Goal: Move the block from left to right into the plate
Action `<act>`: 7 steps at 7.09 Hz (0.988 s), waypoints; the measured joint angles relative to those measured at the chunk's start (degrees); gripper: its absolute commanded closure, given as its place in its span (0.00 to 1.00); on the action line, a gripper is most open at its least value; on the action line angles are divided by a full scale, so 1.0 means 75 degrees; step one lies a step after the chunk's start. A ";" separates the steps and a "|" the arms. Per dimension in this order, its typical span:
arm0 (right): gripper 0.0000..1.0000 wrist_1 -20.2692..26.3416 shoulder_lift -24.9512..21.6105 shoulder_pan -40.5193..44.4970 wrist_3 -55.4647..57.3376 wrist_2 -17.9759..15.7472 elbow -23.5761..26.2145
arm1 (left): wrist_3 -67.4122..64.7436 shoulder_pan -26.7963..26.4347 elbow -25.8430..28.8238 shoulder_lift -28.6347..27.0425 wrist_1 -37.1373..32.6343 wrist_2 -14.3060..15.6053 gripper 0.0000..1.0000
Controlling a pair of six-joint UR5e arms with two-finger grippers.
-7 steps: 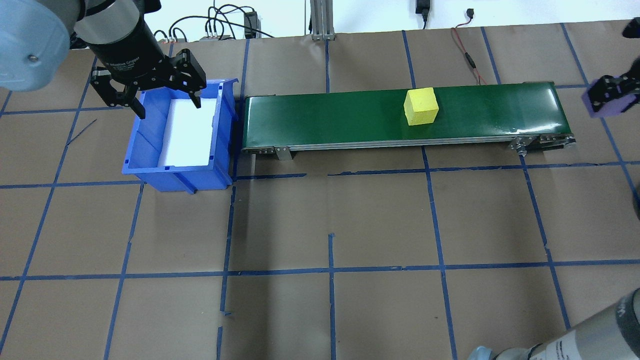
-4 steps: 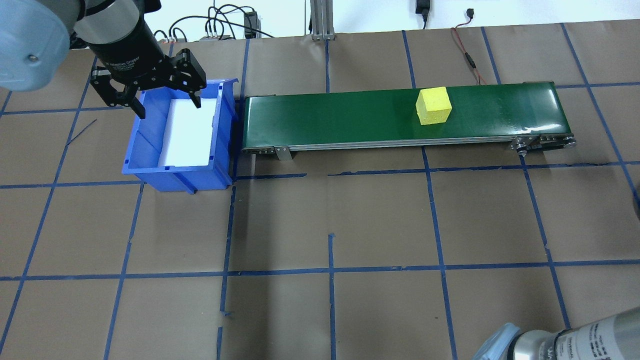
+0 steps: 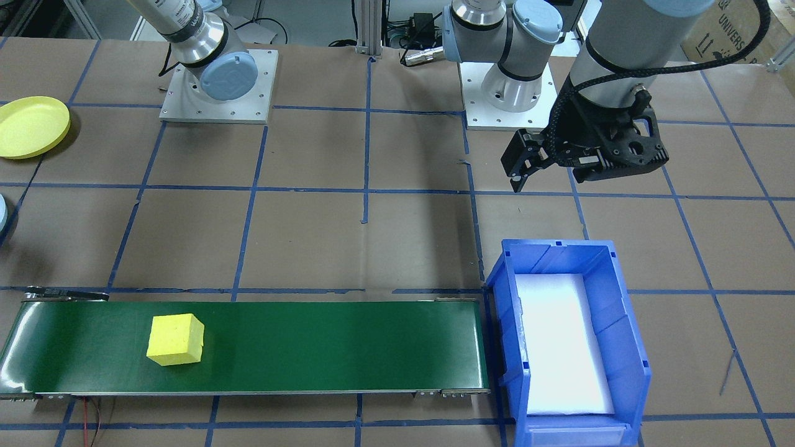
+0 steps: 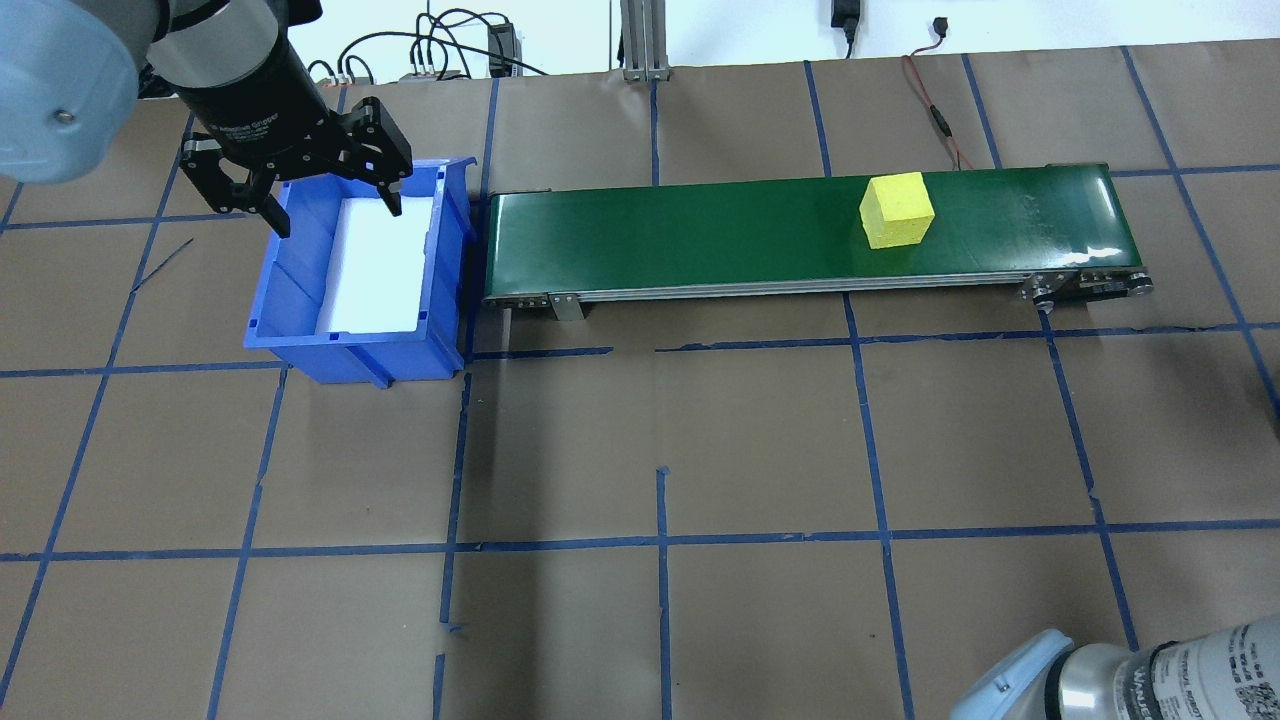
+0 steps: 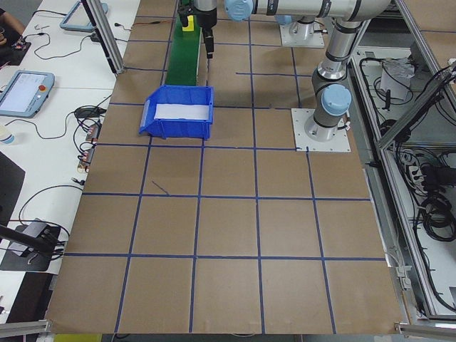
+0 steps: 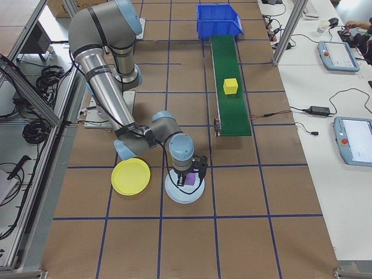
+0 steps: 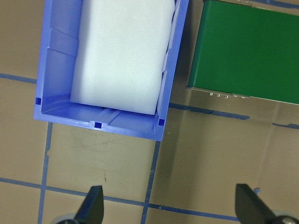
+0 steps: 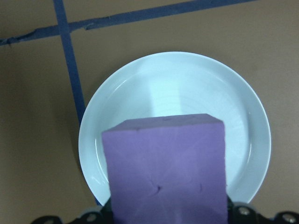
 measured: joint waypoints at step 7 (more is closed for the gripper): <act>0.00 0.0714 -0.0462 0.1955 0.1753 0.0914 -0.0861 | 0.0005 -0.0004 0.0004 0.0002 0.0000 0.0000 0.00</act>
